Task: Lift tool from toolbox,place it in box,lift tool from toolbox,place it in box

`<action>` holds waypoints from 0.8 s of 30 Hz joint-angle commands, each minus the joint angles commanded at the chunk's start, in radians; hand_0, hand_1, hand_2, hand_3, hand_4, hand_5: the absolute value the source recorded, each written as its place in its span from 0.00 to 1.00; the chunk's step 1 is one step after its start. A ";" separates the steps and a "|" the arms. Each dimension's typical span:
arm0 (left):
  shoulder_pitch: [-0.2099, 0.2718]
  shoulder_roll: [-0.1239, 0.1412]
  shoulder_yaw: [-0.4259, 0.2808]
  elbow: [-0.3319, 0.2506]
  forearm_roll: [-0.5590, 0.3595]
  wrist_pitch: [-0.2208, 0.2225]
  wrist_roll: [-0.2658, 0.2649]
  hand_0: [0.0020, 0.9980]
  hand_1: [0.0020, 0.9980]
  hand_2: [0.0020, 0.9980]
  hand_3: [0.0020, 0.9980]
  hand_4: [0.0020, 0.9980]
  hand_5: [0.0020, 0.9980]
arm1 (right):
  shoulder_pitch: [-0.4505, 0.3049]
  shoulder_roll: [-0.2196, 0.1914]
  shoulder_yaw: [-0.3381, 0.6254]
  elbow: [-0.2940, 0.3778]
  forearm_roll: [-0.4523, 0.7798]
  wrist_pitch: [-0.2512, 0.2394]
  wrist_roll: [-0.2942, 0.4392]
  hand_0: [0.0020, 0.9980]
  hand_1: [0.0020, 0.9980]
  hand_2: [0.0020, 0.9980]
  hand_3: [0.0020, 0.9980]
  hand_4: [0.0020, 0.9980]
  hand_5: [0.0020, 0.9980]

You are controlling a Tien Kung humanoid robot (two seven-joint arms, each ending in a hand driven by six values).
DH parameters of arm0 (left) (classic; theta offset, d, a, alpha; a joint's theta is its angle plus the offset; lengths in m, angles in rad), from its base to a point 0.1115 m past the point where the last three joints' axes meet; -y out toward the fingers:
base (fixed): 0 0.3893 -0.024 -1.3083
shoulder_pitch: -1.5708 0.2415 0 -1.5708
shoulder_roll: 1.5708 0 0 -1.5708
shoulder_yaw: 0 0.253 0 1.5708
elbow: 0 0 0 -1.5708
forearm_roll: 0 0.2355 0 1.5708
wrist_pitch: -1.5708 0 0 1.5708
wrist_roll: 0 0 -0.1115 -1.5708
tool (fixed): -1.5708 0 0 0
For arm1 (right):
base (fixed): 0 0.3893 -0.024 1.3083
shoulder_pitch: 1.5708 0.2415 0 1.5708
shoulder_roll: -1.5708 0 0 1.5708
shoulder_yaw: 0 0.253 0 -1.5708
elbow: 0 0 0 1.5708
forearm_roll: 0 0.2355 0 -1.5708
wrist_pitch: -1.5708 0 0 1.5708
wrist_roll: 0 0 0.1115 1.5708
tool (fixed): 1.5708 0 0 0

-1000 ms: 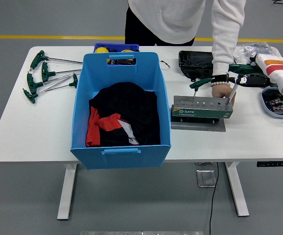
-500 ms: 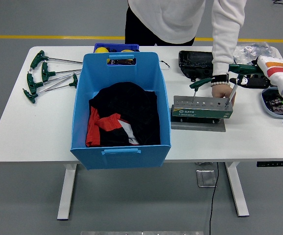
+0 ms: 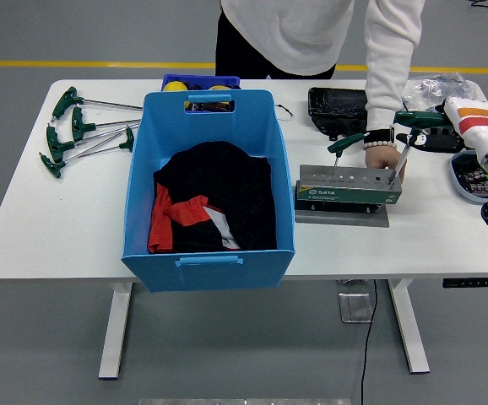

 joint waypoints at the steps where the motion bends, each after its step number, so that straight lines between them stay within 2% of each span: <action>1: -0.001 0.000 0.000 0.000 0.001 0.000 0.000 0.81 0.85 0.85 0.76 0.76 0.64 | 0.001 0.001 0.000 -0.003 0.000 -0.004 0.000 0.18 0.13 0.15 0.18 1.00 0.82; 2: -0.001 0.000 0.000 0.000 0.001 0.000 0.000 0.81 0.85 0.85 0.76 0.76 0.64 | 0.003 0.002 -0.001 -0.007 0.001 -0.008 -0.001 0.16 0.10 0.13 0.13 1.00 0.81; 7: -0.005 0.000 0.000 -0.001 0.002 0.000 0.000 0.81 0.85 0.85 0.76 0.76 0.64 | 0.006 0.005 0.000 -0.021 0.004 -0.041 0.003 0.16 0.10 0.13 0.13 1.00 0.81; 8: -0.005 0.000 -0.001 -0.001 0.003 0.000 0.001 0.81 0.84 0.85 0.76 0.76 0.63 | 0.006 0.005 -0.001 -0.025 0.006 -0.050 0.007 0.12 0.06 0.09 0.06 1.00 0.76; 13: -0.005 0.000 -0.002 0.000 0.004 0.000 0.002 0.81 0.84 0.85 0.76 0.76 0.63 | 0.001 0.003 -0.007 -0.032 0.007 -0.077 0.029 0.12 0.06 0.09 0.06 1.00 0.76; 14: -0.005 0.000 -0.002 0.000 0.004 0.000 0.002 0.81 0.84 0.85 0.75 0.76 0.63 | 0.000 0.002 -0.008 -0.032 0.006 -0.083 0.032 0.10 0.03 0.05 0.01 1.00 0.68; 24: -0.004 -0.002 -0.016 0.001 0.021 -0.001 0.008 0.81 0.84 0.85 0.75 0.76 0.64 | -0.002 -0.002 -0.011 -0.032 0.017 -0.163 0.066 0.08 0.00 0.02 0.00 1.00 0.65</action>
